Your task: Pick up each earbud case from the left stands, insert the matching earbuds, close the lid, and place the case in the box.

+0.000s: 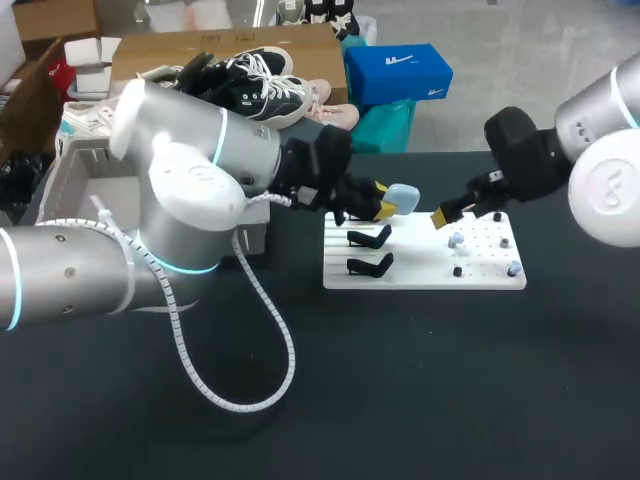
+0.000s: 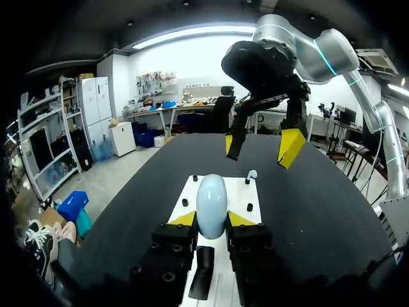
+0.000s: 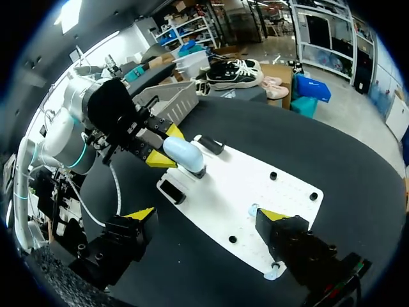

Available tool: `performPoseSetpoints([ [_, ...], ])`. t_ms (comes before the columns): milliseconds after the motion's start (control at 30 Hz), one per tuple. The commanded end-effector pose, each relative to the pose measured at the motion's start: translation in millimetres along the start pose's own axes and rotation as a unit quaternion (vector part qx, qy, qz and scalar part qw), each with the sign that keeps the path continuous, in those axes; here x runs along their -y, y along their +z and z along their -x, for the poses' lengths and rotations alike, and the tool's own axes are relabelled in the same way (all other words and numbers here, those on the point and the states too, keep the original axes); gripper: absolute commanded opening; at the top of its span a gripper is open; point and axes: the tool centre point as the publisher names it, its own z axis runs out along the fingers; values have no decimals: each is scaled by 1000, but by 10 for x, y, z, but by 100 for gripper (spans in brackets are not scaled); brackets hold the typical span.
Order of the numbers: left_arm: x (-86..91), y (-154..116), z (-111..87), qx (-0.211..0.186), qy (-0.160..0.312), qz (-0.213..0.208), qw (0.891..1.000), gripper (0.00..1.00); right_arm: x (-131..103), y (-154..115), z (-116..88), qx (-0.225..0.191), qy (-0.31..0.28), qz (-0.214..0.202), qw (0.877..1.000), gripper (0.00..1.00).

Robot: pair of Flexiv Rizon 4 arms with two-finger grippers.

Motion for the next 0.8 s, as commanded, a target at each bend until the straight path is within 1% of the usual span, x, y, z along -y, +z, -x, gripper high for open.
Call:
performPoseSetpoints([
  [33,-45,50,19,-1,1,-6,1000,0,37,231,91,-14,-2,47,999,100],
  [333,-6,83,0,-3,2,-14,1000,0,26,283,136,-17,-5,49,999,100],
  [500,28,84,-11,-2,4,-20,1000,0,59,287,159,-13,-3,48,999,100],
  [600,44,70,-15,5,6,-23,1000,0,73,292,171,-12,-2,49,999,100],
  [800,67,74,-29,2,6,-25,1000,0,100,308,201,-12,1,48,999,100],
])
